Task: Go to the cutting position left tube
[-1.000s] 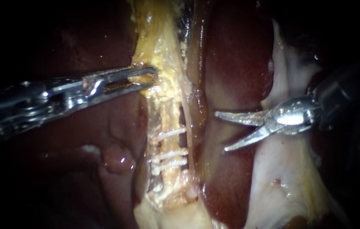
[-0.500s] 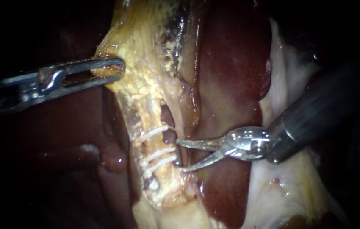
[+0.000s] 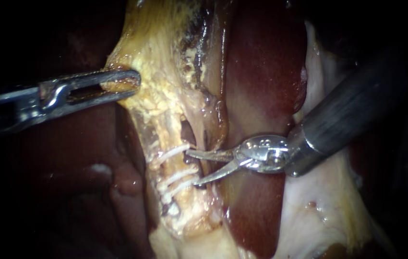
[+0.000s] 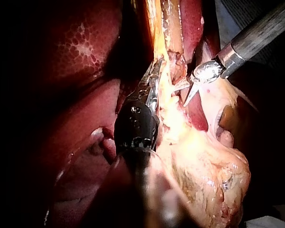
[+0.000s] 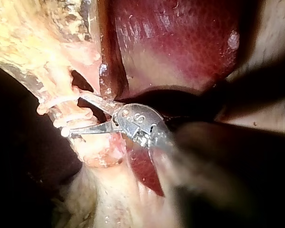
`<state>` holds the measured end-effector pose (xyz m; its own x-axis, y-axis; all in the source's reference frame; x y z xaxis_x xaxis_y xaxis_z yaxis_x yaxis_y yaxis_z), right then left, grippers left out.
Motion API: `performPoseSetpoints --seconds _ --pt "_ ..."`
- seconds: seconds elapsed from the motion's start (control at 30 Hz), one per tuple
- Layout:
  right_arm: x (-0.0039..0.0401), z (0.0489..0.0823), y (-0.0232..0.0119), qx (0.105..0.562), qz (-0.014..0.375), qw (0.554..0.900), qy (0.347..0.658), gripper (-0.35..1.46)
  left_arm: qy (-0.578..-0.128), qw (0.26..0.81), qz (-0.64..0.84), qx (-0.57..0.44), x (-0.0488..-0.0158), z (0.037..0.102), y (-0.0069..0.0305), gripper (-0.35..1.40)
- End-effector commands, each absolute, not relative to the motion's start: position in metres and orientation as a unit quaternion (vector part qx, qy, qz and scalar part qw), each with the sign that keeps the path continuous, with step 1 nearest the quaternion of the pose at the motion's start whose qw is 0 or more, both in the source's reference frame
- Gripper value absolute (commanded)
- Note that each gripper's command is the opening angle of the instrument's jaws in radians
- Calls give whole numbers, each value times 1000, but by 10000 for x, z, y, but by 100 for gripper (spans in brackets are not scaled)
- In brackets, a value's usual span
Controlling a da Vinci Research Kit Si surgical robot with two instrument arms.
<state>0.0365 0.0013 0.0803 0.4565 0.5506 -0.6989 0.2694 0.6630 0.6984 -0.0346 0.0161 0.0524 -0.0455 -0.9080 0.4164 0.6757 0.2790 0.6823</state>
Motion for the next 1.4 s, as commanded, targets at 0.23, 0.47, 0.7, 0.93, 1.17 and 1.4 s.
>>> performPoseSetpoints --seconds 0.23,0.47,0.7,0.93,1.17,1.4 --pt "381 794 11 420 64 734 530 140 -426 677 -584 137 -345 524 161 -35" --pt "390 784 9 438 41 718 540 136 -426 678 -583 139 -339 530 166 -35" --pt "400 780 7 448 26 704 550 131 -425 678 -584 137 -335 537 170 -35" --pt "413 777 5 453 19 695 558 128 -425 678 -584 136 -333 544 174 -35" --pt "427 780 4 460 24 687 562 128 -425 678 -585 135 -334 548 176 -35" --pt "439 781 3 478 35 676 560 128 -425 677 -585 135 -339 548 177 -35"
